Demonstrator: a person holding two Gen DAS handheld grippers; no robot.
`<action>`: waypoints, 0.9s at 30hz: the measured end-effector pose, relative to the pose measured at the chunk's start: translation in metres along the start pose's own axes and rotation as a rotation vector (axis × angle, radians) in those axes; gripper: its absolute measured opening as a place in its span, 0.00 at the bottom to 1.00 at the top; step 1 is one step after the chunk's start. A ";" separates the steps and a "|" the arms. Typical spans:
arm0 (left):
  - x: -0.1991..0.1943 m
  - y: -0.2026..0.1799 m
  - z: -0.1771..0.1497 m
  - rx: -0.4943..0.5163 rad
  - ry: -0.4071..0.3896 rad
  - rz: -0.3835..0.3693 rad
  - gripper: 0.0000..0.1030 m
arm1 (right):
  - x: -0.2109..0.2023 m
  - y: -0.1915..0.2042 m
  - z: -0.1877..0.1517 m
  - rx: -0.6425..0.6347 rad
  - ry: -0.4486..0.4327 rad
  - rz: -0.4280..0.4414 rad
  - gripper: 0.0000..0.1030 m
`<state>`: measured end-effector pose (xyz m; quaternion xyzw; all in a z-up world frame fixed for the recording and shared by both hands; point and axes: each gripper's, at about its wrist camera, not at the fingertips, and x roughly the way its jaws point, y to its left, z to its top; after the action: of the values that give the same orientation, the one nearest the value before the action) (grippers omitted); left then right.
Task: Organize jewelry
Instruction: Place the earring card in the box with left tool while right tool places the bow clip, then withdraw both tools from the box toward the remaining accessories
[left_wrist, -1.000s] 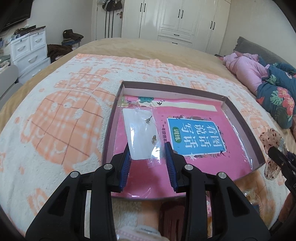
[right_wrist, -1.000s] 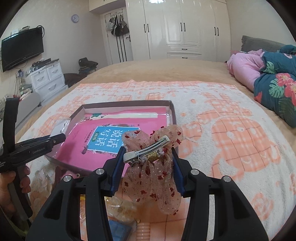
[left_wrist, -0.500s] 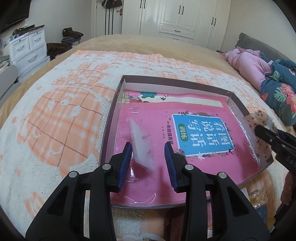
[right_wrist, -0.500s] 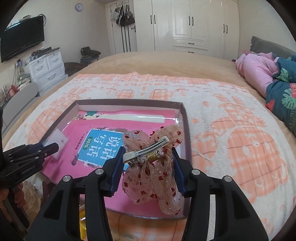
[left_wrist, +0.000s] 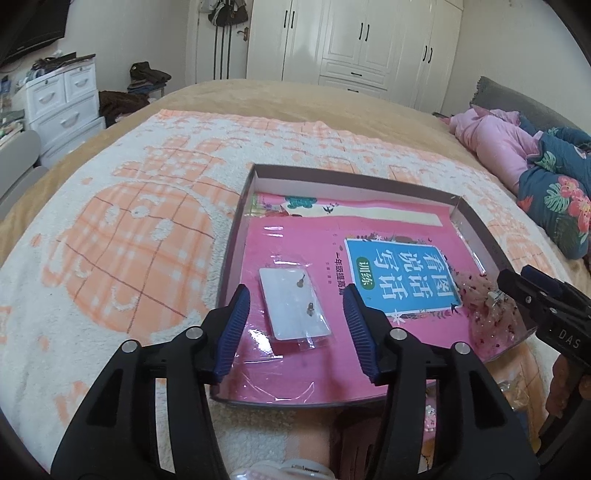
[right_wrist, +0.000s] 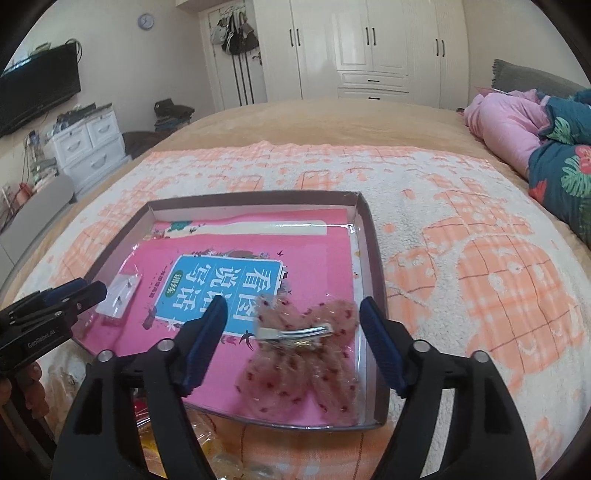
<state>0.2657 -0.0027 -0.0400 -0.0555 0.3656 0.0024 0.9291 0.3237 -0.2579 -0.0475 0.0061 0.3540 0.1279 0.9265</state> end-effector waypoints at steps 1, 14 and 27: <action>-0.003 0.000 0.000 -0.001 -0.008 -0.001 0.45 | -0.003 -0.001 0.000 0.006 -0.009 -0.001 0.72; -0.037 0.003 -0.003 -0.017 -0.102 -0.013 0.62 | -0.039 -0.004 -0.004 0.050 -0.107 -0.003 0.84; -0.085 0.011 -0.013 -0.031 -0.223 -0.022 0.83 | -0.081 0.009 -0.012 0.012 -0.210 0.009 0.89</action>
<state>0.1947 0.0095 0.0072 -0.0733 0.2591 0.0041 0.9631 0.2561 -0.2701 -0.0025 0.0266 0.2555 0.1286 0.9578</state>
